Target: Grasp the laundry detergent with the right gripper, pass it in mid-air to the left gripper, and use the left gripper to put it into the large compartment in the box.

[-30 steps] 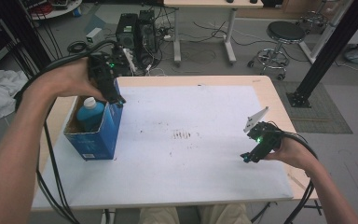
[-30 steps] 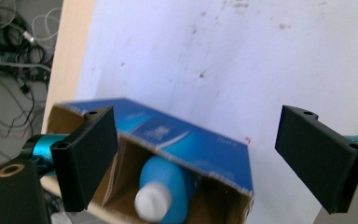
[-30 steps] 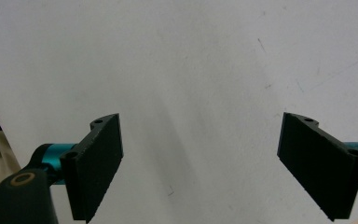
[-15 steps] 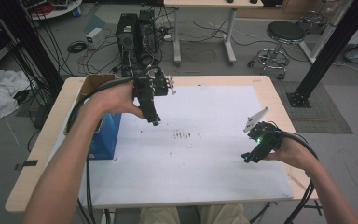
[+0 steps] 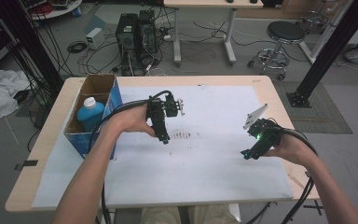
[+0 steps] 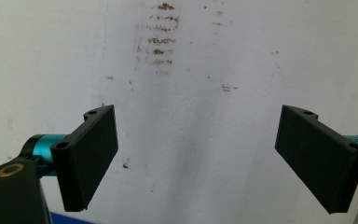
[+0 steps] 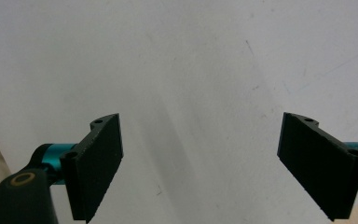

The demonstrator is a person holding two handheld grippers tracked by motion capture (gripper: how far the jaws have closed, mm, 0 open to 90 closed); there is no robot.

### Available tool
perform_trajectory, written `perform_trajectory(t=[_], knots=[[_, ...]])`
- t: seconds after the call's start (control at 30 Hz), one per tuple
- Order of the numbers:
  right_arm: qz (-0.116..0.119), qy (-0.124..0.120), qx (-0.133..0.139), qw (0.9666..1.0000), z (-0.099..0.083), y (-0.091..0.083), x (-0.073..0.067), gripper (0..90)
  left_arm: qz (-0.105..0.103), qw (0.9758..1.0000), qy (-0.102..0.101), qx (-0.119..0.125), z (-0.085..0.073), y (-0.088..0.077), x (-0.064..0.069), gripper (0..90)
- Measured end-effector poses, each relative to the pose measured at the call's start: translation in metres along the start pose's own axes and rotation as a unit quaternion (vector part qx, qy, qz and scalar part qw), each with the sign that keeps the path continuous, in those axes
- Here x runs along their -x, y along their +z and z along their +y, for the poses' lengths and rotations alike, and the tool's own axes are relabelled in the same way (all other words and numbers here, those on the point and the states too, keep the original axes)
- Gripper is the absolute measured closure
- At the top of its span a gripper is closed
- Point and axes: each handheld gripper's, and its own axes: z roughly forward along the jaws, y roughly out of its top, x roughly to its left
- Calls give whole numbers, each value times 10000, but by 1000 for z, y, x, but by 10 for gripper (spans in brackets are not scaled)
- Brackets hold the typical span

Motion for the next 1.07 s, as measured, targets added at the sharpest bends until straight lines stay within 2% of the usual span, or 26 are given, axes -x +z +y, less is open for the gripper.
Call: perform_trajectory(t=[0.6,0.83,1.07], knots=[[-30,-35,-16,10000,5,2,0,133,-77,10000,-46,-34,-3,12,5,132],[-45,-27,-31,10000,6,3,0,133,-49,10000,1,2,-2,12,7,132],[-91,-42,0,9999,10,3,-1,133,-2,9999,-87,64,-6,11,8,131]])
